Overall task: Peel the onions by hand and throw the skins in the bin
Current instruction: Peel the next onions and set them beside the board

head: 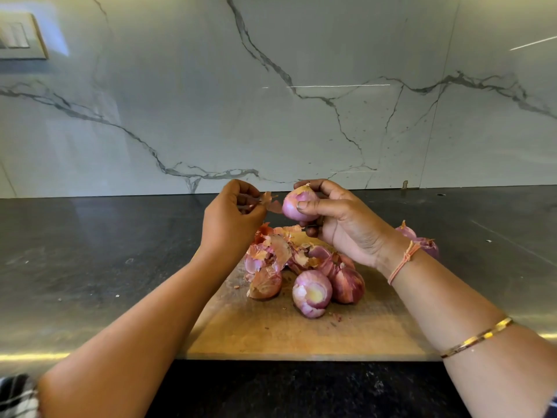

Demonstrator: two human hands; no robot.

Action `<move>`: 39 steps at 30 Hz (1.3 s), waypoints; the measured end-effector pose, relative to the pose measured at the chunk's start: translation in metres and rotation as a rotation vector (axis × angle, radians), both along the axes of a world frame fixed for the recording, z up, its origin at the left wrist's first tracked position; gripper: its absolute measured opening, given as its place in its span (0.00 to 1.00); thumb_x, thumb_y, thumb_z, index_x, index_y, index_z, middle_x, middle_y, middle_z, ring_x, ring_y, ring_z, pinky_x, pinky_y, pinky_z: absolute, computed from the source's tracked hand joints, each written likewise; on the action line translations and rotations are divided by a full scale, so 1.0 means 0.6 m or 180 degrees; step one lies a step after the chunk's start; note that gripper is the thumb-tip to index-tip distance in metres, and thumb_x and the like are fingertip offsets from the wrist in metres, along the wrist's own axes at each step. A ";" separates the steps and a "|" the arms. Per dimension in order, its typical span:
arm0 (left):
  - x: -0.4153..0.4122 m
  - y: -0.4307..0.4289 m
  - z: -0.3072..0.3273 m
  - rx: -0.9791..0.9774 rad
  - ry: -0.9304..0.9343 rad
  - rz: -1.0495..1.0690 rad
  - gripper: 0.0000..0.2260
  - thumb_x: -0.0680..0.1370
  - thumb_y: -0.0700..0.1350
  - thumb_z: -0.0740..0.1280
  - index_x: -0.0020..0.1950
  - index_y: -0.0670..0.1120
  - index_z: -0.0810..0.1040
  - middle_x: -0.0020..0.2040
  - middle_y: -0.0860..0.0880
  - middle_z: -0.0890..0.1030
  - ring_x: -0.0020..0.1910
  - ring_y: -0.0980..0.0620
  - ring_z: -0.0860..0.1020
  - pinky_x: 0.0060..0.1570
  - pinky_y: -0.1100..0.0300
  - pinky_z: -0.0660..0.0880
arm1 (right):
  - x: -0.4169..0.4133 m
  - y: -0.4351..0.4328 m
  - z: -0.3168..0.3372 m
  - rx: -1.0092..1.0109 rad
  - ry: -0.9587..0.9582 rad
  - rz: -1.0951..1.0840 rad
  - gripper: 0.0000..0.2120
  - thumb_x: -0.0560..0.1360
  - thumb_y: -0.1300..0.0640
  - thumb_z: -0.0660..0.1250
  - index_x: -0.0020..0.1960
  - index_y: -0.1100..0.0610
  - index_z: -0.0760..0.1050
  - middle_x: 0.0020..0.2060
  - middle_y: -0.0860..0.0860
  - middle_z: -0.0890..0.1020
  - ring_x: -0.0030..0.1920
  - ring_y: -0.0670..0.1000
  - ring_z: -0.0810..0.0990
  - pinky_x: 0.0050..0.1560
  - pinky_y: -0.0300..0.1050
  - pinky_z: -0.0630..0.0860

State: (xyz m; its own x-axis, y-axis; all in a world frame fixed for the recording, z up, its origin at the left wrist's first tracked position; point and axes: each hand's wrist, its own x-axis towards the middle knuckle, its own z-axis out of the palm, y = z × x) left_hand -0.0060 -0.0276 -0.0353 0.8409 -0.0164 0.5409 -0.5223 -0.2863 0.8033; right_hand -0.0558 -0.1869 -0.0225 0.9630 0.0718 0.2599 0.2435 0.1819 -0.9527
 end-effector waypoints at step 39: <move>-0.029 -0.009 0.004 -0.0022 -0.0156 -0.0835 0.08 0.75 0.40 0.69 0.45 0.54 0.79 0.44 0.56 0.82 0.43 0.58 0.82 0.46 0.60 0.80 | 0.005 0.002 0.003 0.0335 -0.0021 -0.0306 0.08 0.78 0.65 0.59 0.48 0.59 0.77 0.40 0.55 0.79 0.33 0.47 0.78 0.29 0.36 0.72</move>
State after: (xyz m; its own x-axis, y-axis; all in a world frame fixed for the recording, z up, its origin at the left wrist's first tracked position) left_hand -0.0234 -0.0329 -0.0327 0.7813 -0.2266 0.5816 -0.6161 -0.1306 0.7767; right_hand -0.0531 -0.1859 -0.0210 0.9624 -0.0486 0.2673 0.2707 0.2563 -0.9279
